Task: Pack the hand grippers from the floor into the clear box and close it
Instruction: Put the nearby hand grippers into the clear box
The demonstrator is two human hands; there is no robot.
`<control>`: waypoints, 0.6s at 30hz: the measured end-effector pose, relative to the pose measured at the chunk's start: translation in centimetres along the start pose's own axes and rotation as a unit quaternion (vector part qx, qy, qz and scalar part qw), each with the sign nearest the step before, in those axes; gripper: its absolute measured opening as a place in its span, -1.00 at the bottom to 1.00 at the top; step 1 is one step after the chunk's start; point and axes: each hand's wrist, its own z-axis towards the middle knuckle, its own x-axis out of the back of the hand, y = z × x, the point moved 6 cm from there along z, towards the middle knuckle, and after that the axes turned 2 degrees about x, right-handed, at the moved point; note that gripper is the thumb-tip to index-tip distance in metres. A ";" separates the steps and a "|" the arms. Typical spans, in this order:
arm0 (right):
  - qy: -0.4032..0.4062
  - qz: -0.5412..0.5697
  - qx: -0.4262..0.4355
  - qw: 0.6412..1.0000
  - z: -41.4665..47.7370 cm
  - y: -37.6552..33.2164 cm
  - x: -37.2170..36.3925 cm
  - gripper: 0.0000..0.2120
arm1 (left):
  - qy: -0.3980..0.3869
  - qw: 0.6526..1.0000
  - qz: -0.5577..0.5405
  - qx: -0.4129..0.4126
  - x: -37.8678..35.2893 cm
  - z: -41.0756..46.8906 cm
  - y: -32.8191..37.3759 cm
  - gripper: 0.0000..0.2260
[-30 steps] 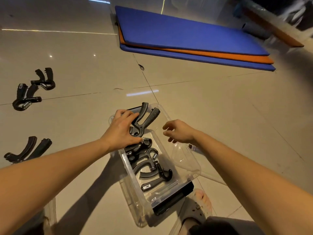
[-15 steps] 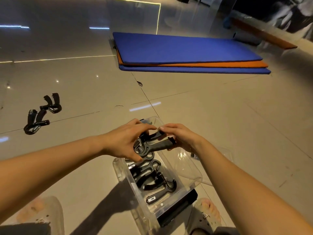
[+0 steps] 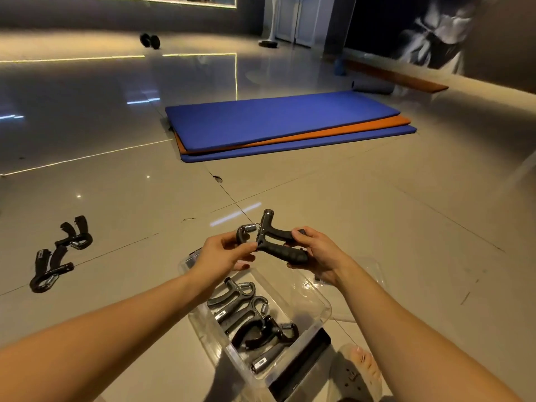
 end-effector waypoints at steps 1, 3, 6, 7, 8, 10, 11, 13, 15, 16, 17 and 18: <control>0.008 0.000 -0.004 1.000 -0.3 0.2 0.2 -0.80 | 0.004 1.000 -0.019 0.002 -0.3 -0.1 0.1 -0.76; 0.031 -0.051 -0.011 0.998 -1.0 0.3 0.7 -0.75 | 0.009 1.000 -0.026 -0.001 -0.8 -0.1 0.3 -0.81; 0.107 -0.245 0.032 0.963 -1.7 -0.9 1.2 -0.71 | 0.021 0.998 0.046 -0.048 -1.2 -0.3 1.0 -0.90; 0.132 -0.268 0.055 0.953 -1.9 -1.6 1.0 -0.69 | 0.024 0.992 0.096 -0.074 -1.4 -0.4 1.3 -0.92; 0.139 -0.264 0.069 0.952 -2.1 -2.2 0.4 -0.66 | 0.027 0.983 0.153 -0.100 -1.7 -0.6 1.5 -0.92; 0.119 -0.246 0.057 0.960 -2.5 -2.5 -1.0 -0.59 | 0.025 0.954 0.257 -0.149 -2.3 -1.1 1.6 -0.91; 0.111 -0.241 0.043 0.963 -2.6 -2.3 -1.6 -0.57 | 0.021 0.939 0.296 -0.172 -2.5 -1.5 1.7 -0.90; 0.115 -0.208 0.023 0.971 -2.7 -1.6 -2.0 -0.59 | 0.007 0.903 0.363 -0.230 -3.0 -2.0 2.0 -0.89; 0.114 -0.161 0.007 0.980 -2.4 -0.8 -2.0 -0.63 | -0.008 0.853 0.424 -0.304 -3.6 -2.5 2.2 -0.83; 0.103 -0.145 -0.002 0.984 -2.3 -0.5 -2.0 -0.65 | -0.015 0.830 0.447 -0.334 -3.8 -2.7 2.1 -0.79; 0.086 -0.137 -0.010 0.987 -2.1 -0.1 -1.9 -0.66 | -0.020 0.811 0.465 -0.353 -3.8 -2.9 1.8 -0.76; 0.066 -0.134 -0.015 0.989 -1.9 0.1 -1.8 -0.67 | -0.024 0.801 0.477 -0.362 -3.8 -2.8 1.4 -0.72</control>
